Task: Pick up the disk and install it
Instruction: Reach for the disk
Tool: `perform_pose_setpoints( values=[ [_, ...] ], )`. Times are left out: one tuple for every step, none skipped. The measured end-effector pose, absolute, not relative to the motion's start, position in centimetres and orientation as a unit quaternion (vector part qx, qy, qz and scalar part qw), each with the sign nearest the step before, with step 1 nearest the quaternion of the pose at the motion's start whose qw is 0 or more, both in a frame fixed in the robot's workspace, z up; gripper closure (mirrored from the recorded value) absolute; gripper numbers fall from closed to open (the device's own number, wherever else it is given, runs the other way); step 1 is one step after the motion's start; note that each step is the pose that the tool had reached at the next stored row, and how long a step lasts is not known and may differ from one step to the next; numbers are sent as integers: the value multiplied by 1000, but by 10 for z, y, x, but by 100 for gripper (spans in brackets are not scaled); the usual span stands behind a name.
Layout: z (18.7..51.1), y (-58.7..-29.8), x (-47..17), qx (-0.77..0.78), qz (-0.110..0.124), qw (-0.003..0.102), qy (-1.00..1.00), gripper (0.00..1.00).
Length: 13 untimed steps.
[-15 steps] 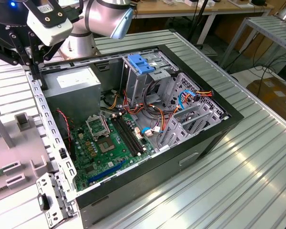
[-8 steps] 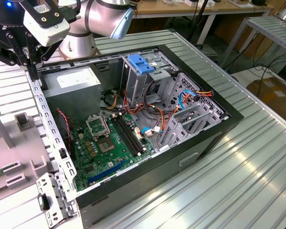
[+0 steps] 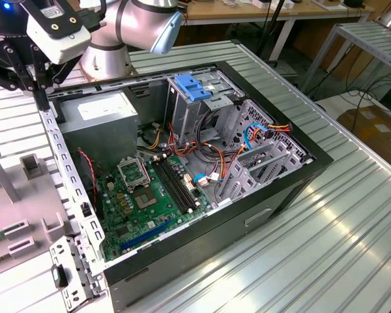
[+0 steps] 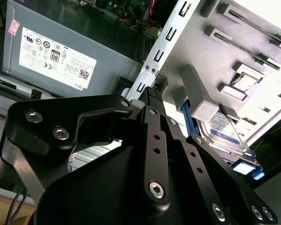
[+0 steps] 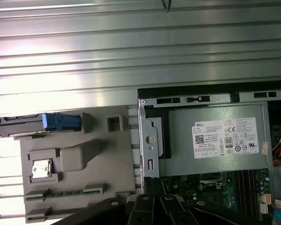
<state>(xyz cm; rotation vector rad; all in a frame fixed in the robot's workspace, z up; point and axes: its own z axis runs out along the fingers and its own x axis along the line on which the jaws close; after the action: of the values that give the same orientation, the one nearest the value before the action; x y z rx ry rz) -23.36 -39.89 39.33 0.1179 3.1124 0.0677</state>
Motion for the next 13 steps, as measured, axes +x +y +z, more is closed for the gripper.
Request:
perform_pose_setpoints(
  values=[
    [393,-399,-234,38,22,13,999,89],
    [393,-399,-235,38,22,13,999,89],
    [393,-399,-235,38,22,13,999,89],
    [393,-399,-235,38,22,13,999,89],
    [393,-399,-235,38,22,13,999,89],
    [393,-399,-236,38,22,13,999,89],
    [393,-399,-236,38,22,13,999,89],
    [393,-399,-237,38,22,13,999,89],
    [393,-399,-237,38,22,13,999,89],
    [393,-399,-238,38,22,13,999,89],
    [393,-399,-238,38,22,13,999,89],
    [393,-399,-238,38,22,13,999,89],
    [393,-399,-239,38,22,13,999,89]
  ],
)
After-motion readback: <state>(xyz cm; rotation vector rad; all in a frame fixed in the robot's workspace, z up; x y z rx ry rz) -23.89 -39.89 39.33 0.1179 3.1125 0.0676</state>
